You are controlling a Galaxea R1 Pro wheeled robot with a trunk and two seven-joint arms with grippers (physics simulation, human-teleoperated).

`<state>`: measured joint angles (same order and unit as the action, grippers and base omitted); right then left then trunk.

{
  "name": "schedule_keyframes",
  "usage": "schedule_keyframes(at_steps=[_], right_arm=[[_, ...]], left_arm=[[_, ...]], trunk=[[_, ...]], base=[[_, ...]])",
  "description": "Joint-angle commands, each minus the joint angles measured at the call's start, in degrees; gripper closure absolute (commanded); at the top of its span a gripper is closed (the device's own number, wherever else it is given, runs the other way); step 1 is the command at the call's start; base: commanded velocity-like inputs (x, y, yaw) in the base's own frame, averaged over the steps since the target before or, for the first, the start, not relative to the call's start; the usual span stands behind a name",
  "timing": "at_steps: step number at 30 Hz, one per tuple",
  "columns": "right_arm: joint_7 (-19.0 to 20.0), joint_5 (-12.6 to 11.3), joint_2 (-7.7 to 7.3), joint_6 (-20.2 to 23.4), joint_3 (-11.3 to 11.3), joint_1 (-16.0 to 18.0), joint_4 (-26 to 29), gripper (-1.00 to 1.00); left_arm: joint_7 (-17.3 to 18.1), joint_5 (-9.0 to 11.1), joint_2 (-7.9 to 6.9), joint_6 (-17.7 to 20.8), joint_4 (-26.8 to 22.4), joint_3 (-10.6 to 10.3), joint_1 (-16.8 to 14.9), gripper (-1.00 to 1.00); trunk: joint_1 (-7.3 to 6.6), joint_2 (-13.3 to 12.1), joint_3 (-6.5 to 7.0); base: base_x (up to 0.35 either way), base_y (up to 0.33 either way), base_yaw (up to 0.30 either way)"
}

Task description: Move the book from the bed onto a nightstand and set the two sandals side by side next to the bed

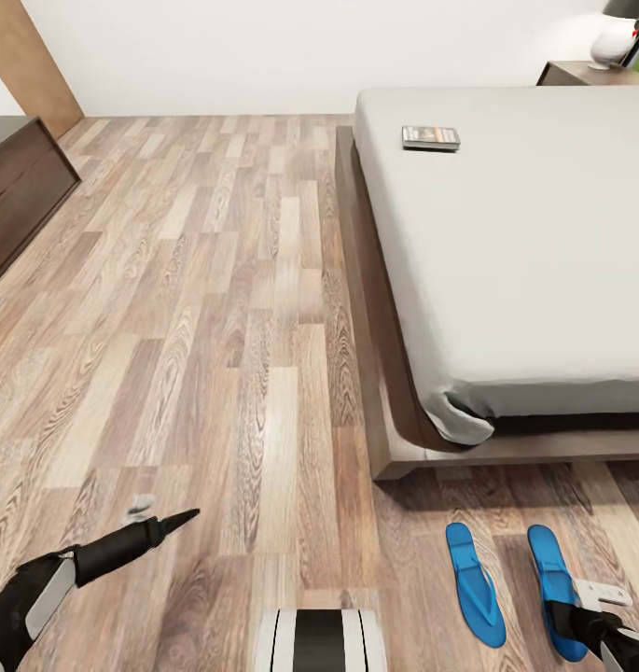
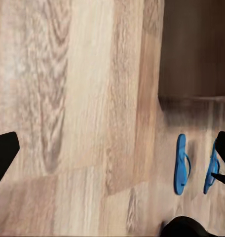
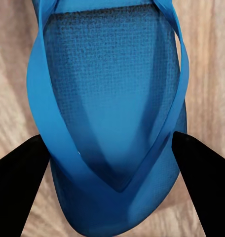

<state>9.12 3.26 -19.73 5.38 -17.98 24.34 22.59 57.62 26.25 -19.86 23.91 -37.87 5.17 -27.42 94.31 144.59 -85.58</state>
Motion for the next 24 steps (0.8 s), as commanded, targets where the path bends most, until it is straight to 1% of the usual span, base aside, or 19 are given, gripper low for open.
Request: schedule_keyframes(at_steps=[1, 2, 3, 5, 6, 8, 10, 14, 22, 24], right_arm=[[0.42, 0.35, 0.05, 0.35, -0.47, 0.01, 0.10, 1.00], [0.37, 0.35, 0.05, 0.36, -0.47, 0.01, 0.11, 1.00], [0.34, 0.35, 0.05, 0.35, -0.47, 0.01, 0.11, 1.00], [0.41, 0.35, 0.05, 0.34, -0.47, 0.01, 0.14, 1.00], [0.46, 0.35, 0.05, 0.34, -0.47, 0.01, 0.15, 1.00], [0.51, 0.35, 0.05, 0.39, -0.46, 0.01, 0.16, 1.00], [0.53, 0.35, 0.05, 0.41, -0.47, 0.01, 0.17, 1.00], [0.55, 0.35, 0.05, 0.42, -0.47, 0.01, 0.17, 1.00], [0.55, 0.29, 0.05, 0.42, -0.47, 0.01, 0.22, 1.00], [0.55, 0.30, 0.05, 0.42, -0.47, 0.01, 0.26, 1.00]], left_arm=[[0.40, 0.23, 0.04, 3.87, -4.77, 0.01, -0.02, -1.00], [0.59, 0.25, 0.11, 6.18, -8.87, -0.07, -0.05, -1.00], [0.74, 0.27, 0.18, 7.64, -11.95, -0.13, -0.07, -1.00], [0.72, 0.25, 0.63, 9.06, -15.17, -0.29, -0.08, -1.00], [0.57, 0.15, 1.15, 9.34, -15.96, -0.32, -0.09, -1.00], [0.36, -0.03, 2.26, 9.64, -16.66, -0.36, -0.01, -1.00], [0.27, -0.17, 2.85, 9.76, -16.62, -0.40, 0.03, -1.00], [0.35, -0.23, 3.17, 9.83, -16.55, -0.48, 0.07, -1.00], [0.30, -0.16, 3.26, 9.82, -16.45, -0.51, 0.08, -1.00], [0.30, -0.15, 3.29, 9.83, -16.45, -0.51, 0.08, -1.00]], trunk=[[0.00, 0.01, -0.04], [0.00, 0.01, -0.04], [0.00, 0.01, -0.04], [0.00, 0.01, -0.04], [0.00, 0.01, -0.04], [0.00, 0.01, -0.04], [0.02, 0.02, -0.26], [0.12, 0.08, -1.15], [0.33, 0.18, -2.92], [0.33, 0.18, -2.92]], base=[[0.000, 0.000, 0.000], [0.000, 0.000, 0.000], [0.000, 0.000, 0.000], [0.000, 0.000, 0.000], [0.000, 0.000, 0.000], [0.000, 0.000, 0.000], [0.000, 0.000, 0.000], [0.000, 0.000, 0.000], [0.000, 0.000, 0.000], [0.000, 0.000, 0.000]])
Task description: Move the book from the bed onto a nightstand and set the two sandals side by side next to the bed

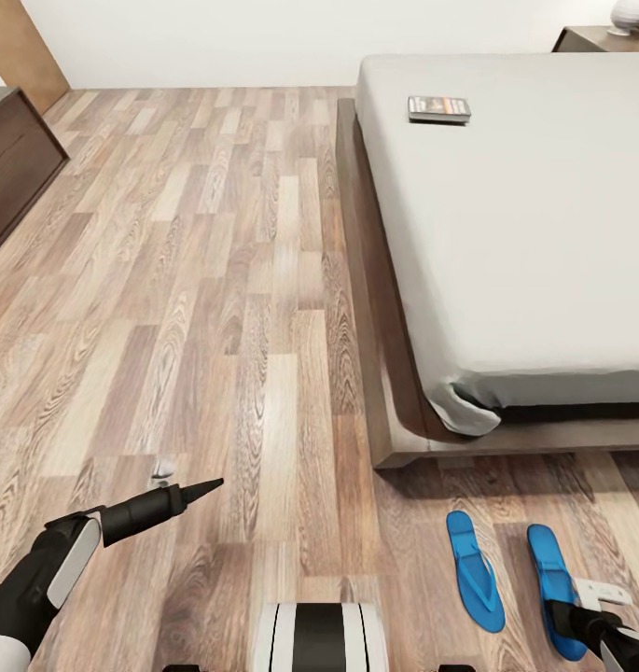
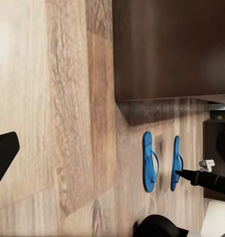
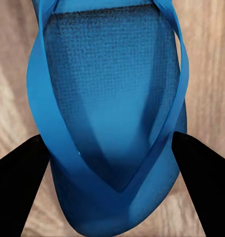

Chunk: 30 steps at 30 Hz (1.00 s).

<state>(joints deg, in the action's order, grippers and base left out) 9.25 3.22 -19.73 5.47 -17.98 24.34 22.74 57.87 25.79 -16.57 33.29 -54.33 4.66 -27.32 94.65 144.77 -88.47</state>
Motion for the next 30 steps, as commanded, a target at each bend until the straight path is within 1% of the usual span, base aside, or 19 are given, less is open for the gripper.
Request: schedule_keyframes(at_steps=[1, 3, 4, 6, 7, 10, 12, 16, 20, 22, 25, 26, 30], right_arm=[[0.35, 0.36, 0.04, 0.39, -0.48, 0.01, 0.33, 1.00], [0.26, 0.35, 0.04, 0.56, -0.48, 0.01, 0.98, 1.00], [0.22, 0.33, 0.08, 0.74, -0.48, 0.01, 1.69, 1.00], [0.16, 0.31, 0.11, 2.40, -0.48, 0.06, 4.26, 1.00], [0.13, 0.31, 0.12, 4.26, -0.48, 0.07, 5.87, 1.00], [0.14, 0.30, 0.15, 11.85, -0.44, 0.09, 11.67, 1.00], [0.24, 0.28, 0.14, 15.09, -0.42, 0.09, 14.56, 1.00], [0.45, 0.17, 0.27, 16.90, -0.39, 0.10, 16.34, 1.00], [0.50, 0.18, 1.40, 17.32, -0.37, 0.10, 16.80, 1.00], [0.62, 0.15, 1.70, 17.30, -0.25, 0.10, 16.81, 1.00], [2.44, 0.05, 1.94, 17.38, 0.67, 0.10, 16.81, 1.00], [4.44, 0.11, 2.03, 17.38, 1.76, 0.10, 16.81, 1.00], [5.40, 0.29, 1.99, 17.38, 2.20, 0.10, 16.81, 1.00]], left_arm=[[0.05, 0.31, 0.00, 0.46, 0.01, 0.00, -0.02, -1.00], [-0.03, 0.31, 0.14, 0.46, 0.01, 0.00, -0.02, -1.00], [-0.07, 0.29, 0.44, 0.46, 0.00, 0.00, -0.02, -1.00], [-0.10, 0.25, 0.99, 0.46, 0.00, 0.00, -0.02, -1.00], [-0.14, 0.24, 1.16, 0.46, 0.01, 0.00, -0.02, -1.00], [-0.19, 0.24, 1.43, 0.46, -0.01, 0.00, -0.02, -1.00], [-0.20, 0.23, 1.49, 0.46, 0.00, 0.00, -0.02, -1.00], [-0.19, 0.29, 1.53, 0.46, 0.01, 0.00, -0.02, -1.00], [-0.10, 0.31, 1.54, 0.46, 0.01, 0.07, -0.02, -1.00], [-0.04, 0.31, 1.54, 0.47, 0.01, 0.09, -0.02, -1.00], [0.04, 0.31, 1.54, 0.53, 0.01, 0.09, -0.02, -1.00], [0.00, 0.31, 1.54, 0.54, 0.01, 0.09, -0.02, -1.00], [-0.03, 0.31, 1.54, 0.55, 0.01, 0.09, -0.02, -1.00]], trunk=[[-0.01, 0.01, -0.03], [-0.01, 0.01, -0.03], [-0.01, 0.01, -0.03], [-0.01, 0.01, -0.03], [-0.01, 0.01, -0.03], [-0.01, 0.01, -0.03], [-0.01, 0.01, -0.03], [-0.01, 0.01, -0.03], [-0.01, 0.01, -0.03], [-0.01, 0.01, -0.03], [-0.01, 0.01, -0.03], [-0.01, 0.01, -0.03], [-0.01, 0.01, -0.03]], base=[[0.000, 0.000, 0.000], [0.000, 0.000, 0.000], [0.000, 0.000, 0.000], [0.000, 0.000, 0.000], [0.000, 0.000, 0.000], [0.000, 0.000, 0.000], [0.000, 0.000, 0.000], [0.000, 0.000, 0.000], [0.000, 0.000, 0.000], [0.000, 0.000, 0.000], [0.000, 0.000, 0.000], [0.000, 0.000, 0.000], [0.000, 0.000, 0.000]])
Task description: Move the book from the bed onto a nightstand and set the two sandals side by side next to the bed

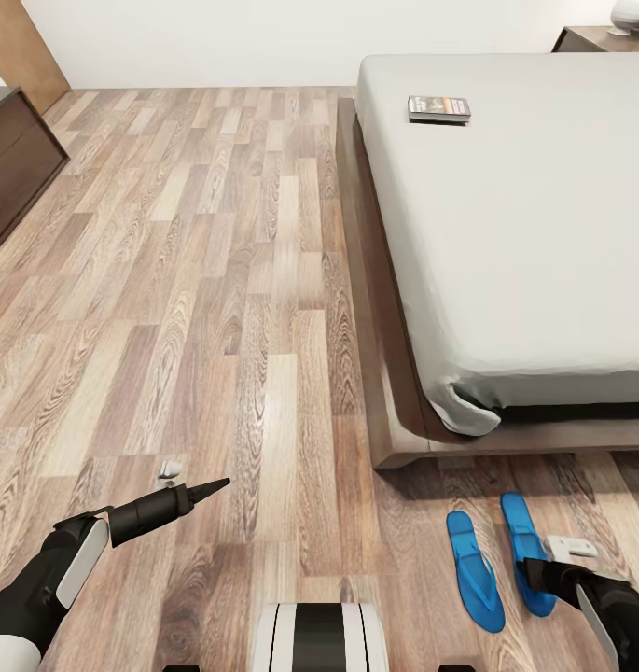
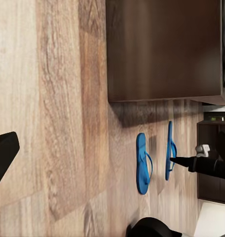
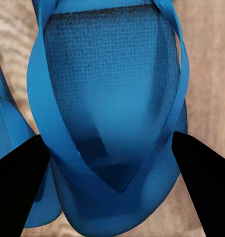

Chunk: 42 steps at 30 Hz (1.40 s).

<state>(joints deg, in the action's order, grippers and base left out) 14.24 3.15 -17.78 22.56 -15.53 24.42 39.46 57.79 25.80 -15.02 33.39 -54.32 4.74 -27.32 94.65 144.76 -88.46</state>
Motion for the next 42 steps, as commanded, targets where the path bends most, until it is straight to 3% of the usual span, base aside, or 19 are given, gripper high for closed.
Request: schedule_keyframes(at_steps=[1, 3, 27, 36, 42], right_arm=[[0.46, 0.39, 0.03, 0.29, -0.23, 0.02, 0.09, 1.00], [0.50, 0.44, 0.03, 0.29, -0.21, 0.02, 0.09, 1.00], [0.53, 0.40, 0.03, -0.02, -0.28, 0.02, 0.32, 1.00], [0.53, 0.36, 0.03, -0.10, -0.36, 0.02, 0.50, 1.00], [0.53, 0.21, 0.02, -0.06, -0.37, 0.02, 0.53, 1.00]], left_arm=[[0.05, 0.30, -0.01, 0.45, 0.01, 0.00, -0.02, -1.00], [0.05, 0.30, -0.01, 0.45, 0.01, 0.00, -0.02, -1.00], [0.05, 0.30, -0.01, 0.45, 0.01, 0.00, -0.02, -1.00], [0.05, 0.30, -0.01, 0.45, 0.01, 0.00, -0.02, -1.00], [0.05, 0.30, -0.01, 0.45, 0.01, -0.04, -0.02, -1.00]], trunk=[[-0.01, 0.01, -0.03], [-0.01, 0.01, -0.03], [0.61, 0.33, -5.35], [0.61, 0.33, -5.35], [0.76, 0.41, -6.68]], base=[[0.000, 0.000, 0.000], [0.000, 0.000, 0.000], [0.000, 0.000, 0.000], [0.000, 0.000, 0.000], [0.000, 0.000, 0.000]])
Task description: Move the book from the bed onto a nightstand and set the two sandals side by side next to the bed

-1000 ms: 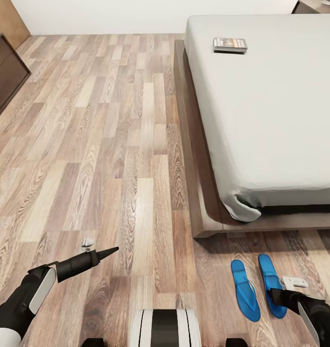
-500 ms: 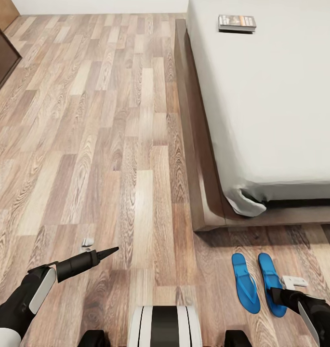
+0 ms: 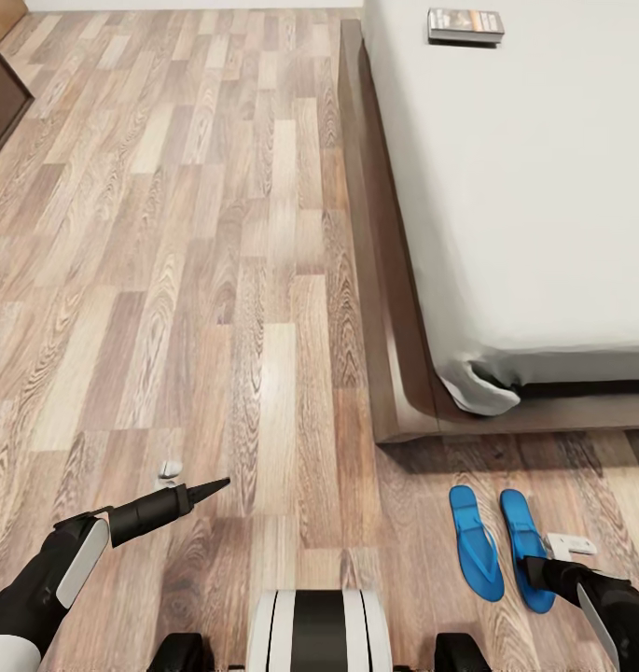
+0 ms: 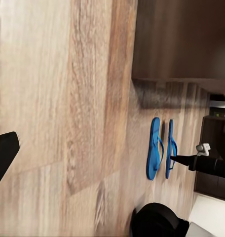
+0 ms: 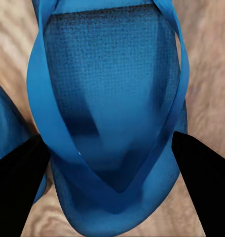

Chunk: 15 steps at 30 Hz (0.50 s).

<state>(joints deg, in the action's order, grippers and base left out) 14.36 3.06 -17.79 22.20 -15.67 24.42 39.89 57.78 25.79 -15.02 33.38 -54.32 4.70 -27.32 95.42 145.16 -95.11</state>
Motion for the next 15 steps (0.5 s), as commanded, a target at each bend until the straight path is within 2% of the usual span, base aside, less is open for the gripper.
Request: schedule_keyframes(at_steps=[1, 7, 12, 15], right_arm=[[0.41, 0.30, 0.04, 0.30, -0.24, 0.02, 0.10, 1.00], [0.41, 0.29, 0.01, 0.30, -0.24, 0.02, 0.08, 1.00], [0.44, 0.28, 0.03, 0.24, -0.24, 0.02, 0.14, 1.00], [0.48, 0.22, 0.04, 0.04, -0.13, 0.02, 3.06, 1.00]], left_arm=[[0.05, 0.31, -0.01, 0.46, 0.01, -0.01, -0.02, -1.00], [0.05, 0.31, -0.01, 0.46, 0.01, 0.02, -0.02, -1.00], [0.05, 0.31, -0.01, 0.46, 0.01, 0.02, -0.02, -1.00], [0.05, 0.31, -0.01, 0.46, 0.01, 0.04, -0.02, -1.00]], trunk=[[0.01, 0.03, -0.26], [0.17, 0.11, -1.59], [0.17, 0.11, -1.59], [0.17, 0.11, -1.59]], base=[[0.000, 0.000, 0.000], [0.000, 0.000, 0.000], [0.000, 0.000, 0.000], [0.000, 0.000, 0.000]])
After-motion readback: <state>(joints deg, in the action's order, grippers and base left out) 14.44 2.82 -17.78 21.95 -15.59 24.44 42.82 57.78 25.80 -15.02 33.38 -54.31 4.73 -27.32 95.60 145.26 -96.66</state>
